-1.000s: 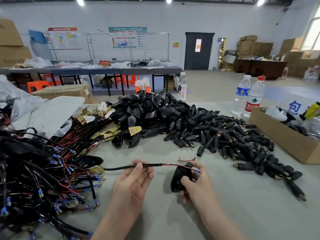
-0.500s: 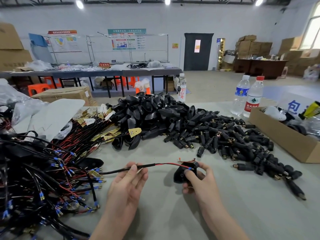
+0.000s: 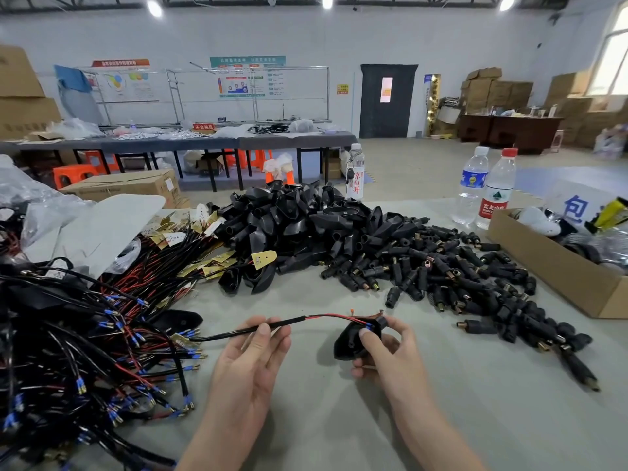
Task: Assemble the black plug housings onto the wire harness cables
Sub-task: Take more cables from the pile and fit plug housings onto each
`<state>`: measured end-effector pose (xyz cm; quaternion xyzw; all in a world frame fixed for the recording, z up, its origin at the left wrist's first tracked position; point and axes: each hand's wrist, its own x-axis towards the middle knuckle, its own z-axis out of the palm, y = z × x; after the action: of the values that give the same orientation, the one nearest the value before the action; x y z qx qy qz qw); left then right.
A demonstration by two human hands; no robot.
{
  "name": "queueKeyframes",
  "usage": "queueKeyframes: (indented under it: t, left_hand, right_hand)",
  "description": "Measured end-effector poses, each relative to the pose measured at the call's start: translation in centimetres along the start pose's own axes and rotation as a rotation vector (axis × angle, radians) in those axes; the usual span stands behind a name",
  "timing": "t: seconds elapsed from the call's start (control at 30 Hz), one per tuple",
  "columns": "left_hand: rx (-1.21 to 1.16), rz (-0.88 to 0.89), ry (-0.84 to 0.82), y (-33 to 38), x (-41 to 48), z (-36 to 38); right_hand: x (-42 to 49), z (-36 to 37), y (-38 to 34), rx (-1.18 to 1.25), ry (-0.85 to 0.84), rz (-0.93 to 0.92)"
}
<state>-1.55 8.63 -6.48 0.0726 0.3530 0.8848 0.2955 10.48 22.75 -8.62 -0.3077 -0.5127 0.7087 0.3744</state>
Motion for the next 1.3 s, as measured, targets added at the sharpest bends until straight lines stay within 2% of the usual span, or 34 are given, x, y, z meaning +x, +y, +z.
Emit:
queueKeyframes:
  t: [0.27,0.6,0.9,1.1,1.3]
  left_hand:
    - [-0.01,-0.017,0.004,-0.2,0.2,0.1]
    - [0.068,0.01,-0.009,-0.5,0.3,-0.3]
    - [0.264,0.081,-0.068,-1.1,0.3,-0.6]
    - [0.415,0.151,-0.079,-1.6,0.4,-0.7]
    - [0.526,0.142,-0.13,-1.8,0.3,-1.1]
  right_hand:
    - [-0.4,0.1,-0.3,0.058,-0.015,0.021]
    - [-0.5,-0.3,-1.0,0.284,-0.045,0.143]
    - [-1.0,0.0,-1.4,0.357,-0.144,0.212]
    - [-1.7,0.8,-1.4,0.323,-0.208,0.249]
    - [-2.6,1.8,-1.1,0.417,-0.248,0.332]
